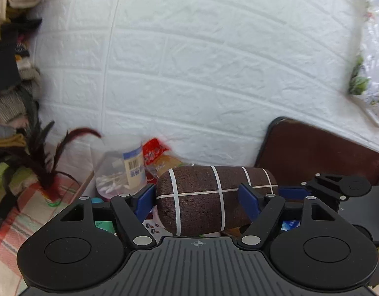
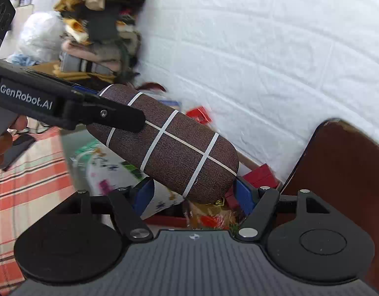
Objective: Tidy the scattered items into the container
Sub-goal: 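Lift the glasses case with the left tool and carry it over the box, then open the left tool to release the glasses case into the box and withdraw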
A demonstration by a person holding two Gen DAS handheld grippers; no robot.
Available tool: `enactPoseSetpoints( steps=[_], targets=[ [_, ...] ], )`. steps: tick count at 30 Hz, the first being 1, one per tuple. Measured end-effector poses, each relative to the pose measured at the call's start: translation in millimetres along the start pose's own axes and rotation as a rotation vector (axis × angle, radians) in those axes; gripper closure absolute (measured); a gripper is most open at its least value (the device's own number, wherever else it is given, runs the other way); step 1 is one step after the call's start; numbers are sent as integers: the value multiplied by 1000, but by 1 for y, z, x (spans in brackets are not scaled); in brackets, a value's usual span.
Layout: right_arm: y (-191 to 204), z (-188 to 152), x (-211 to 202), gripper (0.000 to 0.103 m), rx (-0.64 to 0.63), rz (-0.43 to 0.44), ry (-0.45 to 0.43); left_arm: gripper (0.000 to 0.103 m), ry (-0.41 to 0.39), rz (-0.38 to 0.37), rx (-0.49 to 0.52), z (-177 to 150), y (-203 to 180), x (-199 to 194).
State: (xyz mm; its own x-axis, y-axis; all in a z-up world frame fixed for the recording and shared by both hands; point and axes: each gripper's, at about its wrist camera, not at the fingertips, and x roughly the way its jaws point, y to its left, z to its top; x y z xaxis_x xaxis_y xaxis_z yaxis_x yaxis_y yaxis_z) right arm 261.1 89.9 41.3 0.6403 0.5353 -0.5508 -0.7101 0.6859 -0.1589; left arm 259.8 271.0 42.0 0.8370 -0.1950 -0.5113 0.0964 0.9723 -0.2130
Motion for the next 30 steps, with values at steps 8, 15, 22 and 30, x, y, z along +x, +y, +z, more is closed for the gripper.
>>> enactPoseSetpoints(
  steps=[8,15,22,30],
  targets=[
    [-14,-20,4,25,16,34,24,21,37,4,-26,-21,14,18],
    [-16,-23,-6,27,22,45,12,22,42,24,24,-18,-8,15],
    [-16,-26,-14,29,33,50,19,20,84,74,84,-19,-28,26],
    [-28,-39,-72,6,51,54,-21,0,-4,114,104,-33,-56,-35]
  ],
)
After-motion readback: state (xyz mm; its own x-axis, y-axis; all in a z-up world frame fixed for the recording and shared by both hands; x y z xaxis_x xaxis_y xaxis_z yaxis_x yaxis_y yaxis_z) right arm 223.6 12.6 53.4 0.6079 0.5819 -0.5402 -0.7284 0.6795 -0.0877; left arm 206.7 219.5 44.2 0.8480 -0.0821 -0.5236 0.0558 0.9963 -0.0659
